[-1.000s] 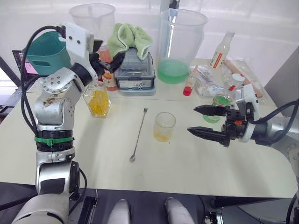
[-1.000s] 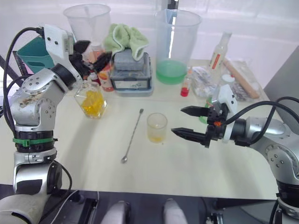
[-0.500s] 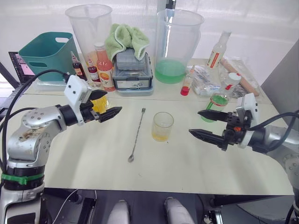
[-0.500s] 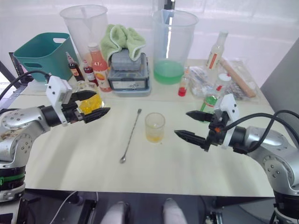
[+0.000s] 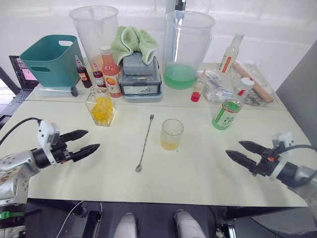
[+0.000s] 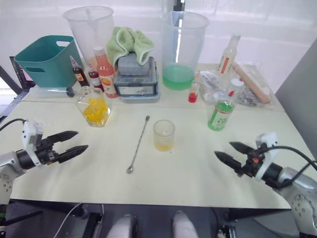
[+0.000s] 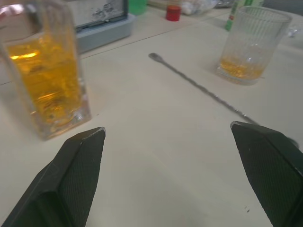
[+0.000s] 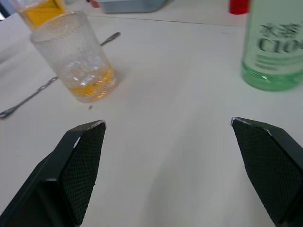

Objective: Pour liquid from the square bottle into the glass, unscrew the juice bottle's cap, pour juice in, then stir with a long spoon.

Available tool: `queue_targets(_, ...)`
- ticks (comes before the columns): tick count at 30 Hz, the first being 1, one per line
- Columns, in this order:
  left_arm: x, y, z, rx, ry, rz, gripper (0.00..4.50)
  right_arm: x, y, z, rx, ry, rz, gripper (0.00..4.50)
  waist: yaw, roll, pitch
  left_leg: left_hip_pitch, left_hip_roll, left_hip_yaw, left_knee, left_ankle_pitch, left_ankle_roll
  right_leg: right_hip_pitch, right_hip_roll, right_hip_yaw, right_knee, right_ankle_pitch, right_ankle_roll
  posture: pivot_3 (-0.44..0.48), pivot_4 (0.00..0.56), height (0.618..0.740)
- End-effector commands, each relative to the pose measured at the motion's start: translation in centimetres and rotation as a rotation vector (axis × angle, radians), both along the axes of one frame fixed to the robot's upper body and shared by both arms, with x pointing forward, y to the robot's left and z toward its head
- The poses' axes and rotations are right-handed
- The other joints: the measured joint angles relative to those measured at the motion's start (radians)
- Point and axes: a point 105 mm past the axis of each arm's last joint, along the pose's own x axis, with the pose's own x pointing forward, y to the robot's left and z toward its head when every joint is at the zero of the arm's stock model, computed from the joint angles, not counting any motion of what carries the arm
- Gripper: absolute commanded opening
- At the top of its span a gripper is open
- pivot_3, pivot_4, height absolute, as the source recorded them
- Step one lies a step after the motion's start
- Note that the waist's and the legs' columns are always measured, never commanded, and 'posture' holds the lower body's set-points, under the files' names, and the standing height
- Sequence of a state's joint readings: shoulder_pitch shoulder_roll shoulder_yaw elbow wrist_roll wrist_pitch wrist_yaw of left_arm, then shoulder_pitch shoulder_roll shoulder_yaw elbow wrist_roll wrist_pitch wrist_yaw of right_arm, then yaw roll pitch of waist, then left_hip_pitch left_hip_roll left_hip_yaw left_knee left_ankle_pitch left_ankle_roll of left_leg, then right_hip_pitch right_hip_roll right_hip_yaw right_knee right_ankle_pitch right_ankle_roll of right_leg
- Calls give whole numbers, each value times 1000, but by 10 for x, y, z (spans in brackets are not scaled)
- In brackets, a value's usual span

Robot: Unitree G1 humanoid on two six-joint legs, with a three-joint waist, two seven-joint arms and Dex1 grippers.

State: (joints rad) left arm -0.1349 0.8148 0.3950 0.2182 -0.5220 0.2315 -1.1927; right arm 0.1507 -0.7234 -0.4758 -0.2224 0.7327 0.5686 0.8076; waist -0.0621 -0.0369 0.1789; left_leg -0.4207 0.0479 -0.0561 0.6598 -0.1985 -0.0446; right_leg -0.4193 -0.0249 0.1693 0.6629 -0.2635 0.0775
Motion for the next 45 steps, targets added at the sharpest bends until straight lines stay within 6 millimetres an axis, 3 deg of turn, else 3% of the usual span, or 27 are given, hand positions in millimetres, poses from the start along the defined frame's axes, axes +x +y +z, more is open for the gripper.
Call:
queue_targets(1, -5, 16, -2, 41, -16, 14, 4481, -10, -21, 3, -39, -56, -60, 4500, -4, 0, 0, 0, 0, 0, 0, 0, 0, 0, 0, 0, 0, 0, 0, 0, 150, 728)
queue_targets(5, -4, 18, -5, 27, -13, -4, 4481, -21, -30, -6, -49, -48, -86, 4500, -7, 0, 0, 1, 1, 0, -1, 0, 0, 0, 1, 0, 1, 0, 0, 0, 150, 728)
queue_targets(14, -1, 4, 2, 12, -24, -108, 4481, -28, -36, -9, -38, -71, -126, 4500, -6, 0, 0, 1, 1, 1, -1, 0, 0, 0, 0, 0, 1, 0, 0, 0, 150, 728)
queue_targets(19, -3, -21, 10, 48, -42, -235, 4481, -24, -32, -2, 15, -140, -164, 4500, -7, 1, 0, 1, 1, 1, -1, 0, 0, 0, 0, 0, 1, 0, 0, 0, 150, 728)
queue_targets(23, -6, -52, 42, -20, -110, -370, 4481, -18, -14, 6, 56, -210, -162, 4500, -5, 1, 0, 1, 1, 1, -1, 0, 0, 0, 1, 0, 1, 0, 0, 0, 150, 728)
queue_targets(28, -13, -75, 68, -24, -146, -488, 4481, 7, 1, 23, 28, -305, -153, 4500, -13, 1, -1, 1, 1, 1, -1, 0, 0, 0, 1, 0, 1, 0, 0, 0, 150, 728)
queue_targets(32, -19, -88, 83, -45, -158, -544, 4481, 33, 1, 53, -26, -418, -144, 4500, -14, 2, 0, 1, 1, 1, -1, 0, 0, 0, 1, 0, 1, 0, 0, 0, 150, 728)
queue_targets(38, -26, -94, 88, -42, -137, -575, 4481, 69, 1, 88, -93, -495, -90, 4500, -11, 2, 0, 1, 1, 1, -1, 0, 0, 0, 1, 0, 1, 0, 0, 0, 150, 728)
queue_targets(45, -32, -94, 87, -43, -136, -567, 4481, 105, 0, 108, -103, -485, -10, 4500, -11, 2, 0, 1, 1, 1, -1, 0, 0, 0, 1, 1, 1, 0, -1, 0, 150, 728)
